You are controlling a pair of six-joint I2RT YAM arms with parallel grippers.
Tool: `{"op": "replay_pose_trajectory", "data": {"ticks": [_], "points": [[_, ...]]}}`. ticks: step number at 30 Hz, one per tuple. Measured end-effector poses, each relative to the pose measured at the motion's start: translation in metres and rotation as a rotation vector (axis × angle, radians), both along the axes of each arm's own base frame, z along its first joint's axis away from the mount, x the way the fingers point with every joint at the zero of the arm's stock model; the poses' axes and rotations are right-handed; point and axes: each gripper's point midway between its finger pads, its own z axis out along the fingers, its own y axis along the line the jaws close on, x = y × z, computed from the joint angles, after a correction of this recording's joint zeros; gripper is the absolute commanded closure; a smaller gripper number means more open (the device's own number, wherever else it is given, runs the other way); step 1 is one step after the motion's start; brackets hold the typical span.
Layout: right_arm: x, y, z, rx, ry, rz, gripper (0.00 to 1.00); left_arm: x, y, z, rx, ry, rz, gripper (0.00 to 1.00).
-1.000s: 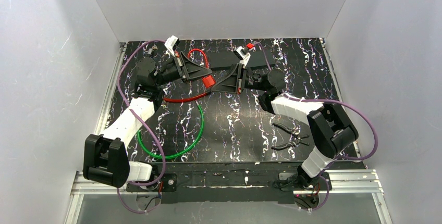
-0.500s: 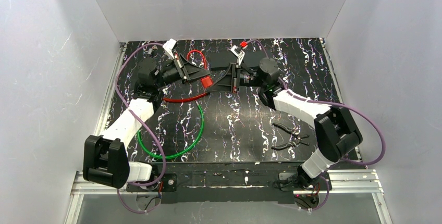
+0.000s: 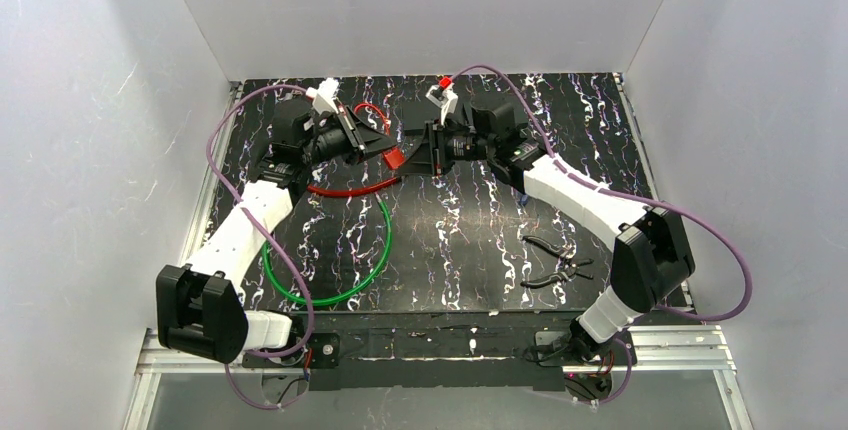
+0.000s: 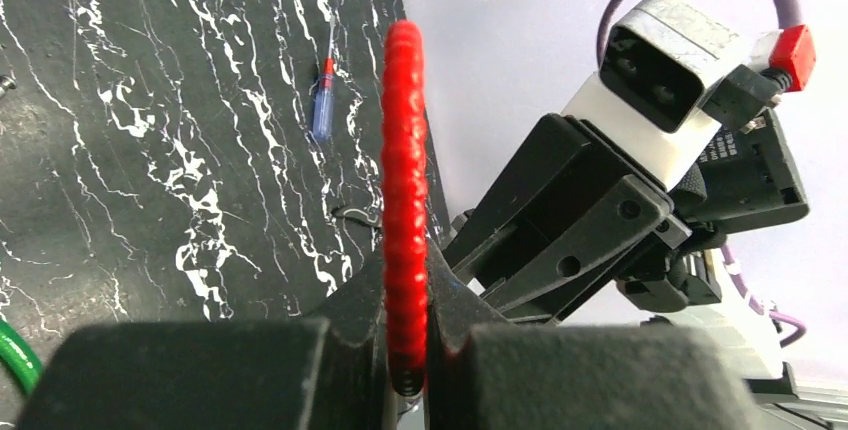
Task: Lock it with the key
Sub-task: Lock the lock.
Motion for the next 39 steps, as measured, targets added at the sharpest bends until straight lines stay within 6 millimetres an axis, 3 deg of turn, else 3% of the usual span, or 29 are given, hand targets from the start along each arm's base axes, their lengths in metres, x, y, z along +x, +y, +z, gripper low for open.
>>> {"op": "replay_pose_trajectory", "data": {"ticks": [1,3,8,16,25,33,39], "points": [[0.000,0.000,-0.001,-0.008,-0.001,-0.004,0.32,-0.001,0.000,0.000,0.010,-0.001,-0.002,1.00],[0.003,-0.002,-0.002,-0.021,-0.016,-0.016,0.21,-0.003,-0.001,-0.002,0.023,0.003,-0.011,1.00],[0.006,-0.014,0.003,-0.020,-0.043,-0.010,0.14,-0.013,-0.005,-0.005,0.025,0.011,-0.064,1.00],[0.007,-0.037,0.033,0.155,-0.026,0.067,0.19,-0.034,-0.017,0.018,-0.048,-0.063,-0.225,1.00],[-0.039,-0.024,0.047,0.287,0.046,0.230,0.28,-0.056,-0.034,0.033,-0.085,-0.128,-0.351,1.00],[-0.051,-0.018,0.057,0.319,0.033,0.268,0.45,-0.064,-0.039,0.038,-0.098,-0.143,-0.391,1.00],[-0.053,-0.017,0.053,0.322,0.055,0.265,0.50,-0.064,-0.040,0.043,-0.103,-0.156,-0.397,1.00]]}}
